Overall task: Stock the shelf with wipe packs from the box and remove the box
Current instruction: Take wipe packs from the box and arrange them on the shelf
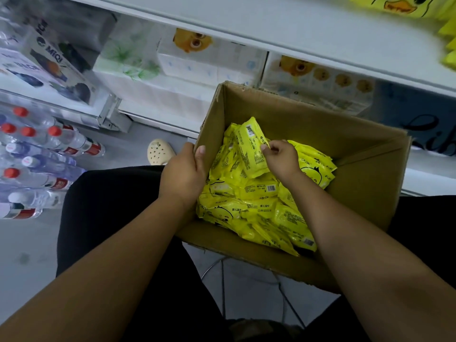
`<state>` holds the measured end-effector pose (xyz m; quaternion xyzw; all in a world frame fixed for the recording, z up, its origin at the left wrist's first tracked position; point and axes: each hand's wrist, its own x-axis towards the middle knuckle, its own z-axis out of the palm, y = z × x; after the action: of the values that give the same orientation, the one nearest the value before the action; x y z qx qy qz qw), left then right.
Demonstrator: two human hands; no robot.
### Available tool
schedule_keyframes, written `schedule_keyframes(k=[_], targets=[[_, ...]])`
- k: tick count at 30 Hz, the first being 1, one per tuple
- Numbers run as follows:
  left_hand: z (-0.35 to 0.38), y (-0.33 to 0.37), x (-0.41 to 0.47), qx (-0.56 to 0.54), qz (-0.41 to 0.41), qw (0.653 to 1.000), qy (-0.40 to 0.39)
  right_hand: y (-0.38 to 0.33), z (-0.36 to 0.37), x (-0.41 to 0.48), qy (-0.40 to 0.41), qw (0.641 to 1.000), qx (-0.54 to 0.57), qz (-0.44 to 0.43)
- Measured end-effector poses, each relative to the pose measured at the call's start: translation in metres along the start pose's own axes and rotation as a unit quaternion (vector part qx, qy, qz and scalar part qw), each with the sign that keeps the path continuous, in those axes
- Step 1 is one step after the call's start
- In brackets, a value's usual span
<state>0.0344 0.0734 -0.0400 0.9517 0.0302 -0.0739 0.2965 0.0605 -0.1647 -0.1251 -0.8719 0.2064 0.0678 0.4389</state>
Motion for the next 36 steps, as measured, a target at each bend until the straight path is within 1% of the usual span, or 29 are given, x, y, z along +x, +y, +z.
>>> schedule_keyframes(k=[2, 3, 4, 6, 7, 8, 9, 10, 11, 12, 14, 16, 17, 20, 23, 25, 27, 28, 31, 33, 36], targets=[[0.0, 0.002, -0.001, 0.0, 0.0, 1.0, 0.006, -0.01, -0.007, -0.013, 0.0, 1.0, 0.03, -0.001], [0.0, 0.002, -0.003, -0.014, 0.016, 1.0, 0.023, -0.016, -0.012, -0.021, -0.003, 0.999, 0.046, -0.005], [-0.001, 0.002, -0.005, -0.017, 0.049, 0.998, 0.046, -0.022, -0.018, -0.03, -0.009, 0.998, 0.065, -0.008], [-0.004, 0.005, -0.012, 0.012, 0.138, 0.987, 0.079, -0.036, -0.034, -0.051, -0.023, 0.994, 0.108, -0.002], [-0.004, 0.009, -0.018, 0.024, 0.186, 0.979, 0.08, -0.042, -0.043, -0.062, -0.028, 0.991, 0.128, 0.008], [-0.004, 0.015, -0.025, 0.025, 0.228, 0.972, 0.06, -0.047, -0.051, -0.072, -0.031, 0.989, 0.146, 0.017], [-0.003, 0.022, -0.035, 0.014, 0.255, 0.967, 0.018, -0.052, -0.059, -0.082, -0.036, 0.986, 0.162, 0.021], [0.001, 0.029, -0.047, -0.002, 0.263, 0.964, -0.033, -0.054, -0.066, -0.093, -0.041, 0.983, 0.179, 0.023], [0.006, 0.036, -0.062, -0.02, 0.259, 0.963, -0.076, -0.055, -0.071, -0.104, -0.044, 0.98, 0.192, 0.029], [0.012, 0.04, -0.078, -0.033, 0.249, 0.963, -0.099, -0.054, -0.076, -0.114, -0.043, 0.977, 0.203, 0.042], [0.025, 0.045, -0.102, -0.044, 0.225, 0.969, -0.087, -0.051, -0.082, -0.133, -0.047, 0.968, 0.228, 0.089], [0.03, 0.046, -0.112, -0.062, 0.195, 0.977, -0.063, -0.045, -0.082, -0.149, -0.069, 0.951, 0.261, 0.148], [0.029, 0.046, -0.114, -0.082, 0.18, 0.978, -0.063, -0.039, -0.08, -0.155, -0.083, 0.943, 0.27, 0.176], [0.025, 0.042, -0.115, -0.126, 0.129, 0.98, -0.077, -0.017, -0.076, -0.171, -0.114, 0.934, 0.242, 0.238], [0.019, 0.038, -0.112, -0.149, 0.047, 0.985, -0.075, -0.002, -0.078, -0.181, -0.124, 0.935, 0.215, 0.254], [0.015, 0.04, -0.108, -0.202, -0.001, 0.976, -0.083, 0.004, -0.083, -0.184, -0.144, 0.934, 0.224, 0.238], [0.008, 0.049, -0.109, -0.289, -0.056, 0.951, -0.094, 0.005, -0.09, -0.184, -0.155, 0.953, 0.182, 0.188], [0.004, 0.053, -0.111, -0.329, -0.079, 0.936, -0.096, 0.004, -0.094, -0.183, -0.143, 0.964, 0.163, 0.156], [-0.004, 0.06, -0.114, -0.402, -0.095, 0.907, -0.084, -0.006, -0.11, -0.181, -0.085, 0.977, 0.184, 0.068], [-0.01, 0.064, -0.115, -0.435, -0.101, 0.892, -0.074, -0.016, -0.126, -0.181, -0.067, 0.989, 0.134, -0.009], [-0.016, 0.068, -0.116, -0.478, -0.113, 0.869, -0.058, -0.024, -0.144, -0.18, -0.055, 0.992, 0.044, -0.103]])
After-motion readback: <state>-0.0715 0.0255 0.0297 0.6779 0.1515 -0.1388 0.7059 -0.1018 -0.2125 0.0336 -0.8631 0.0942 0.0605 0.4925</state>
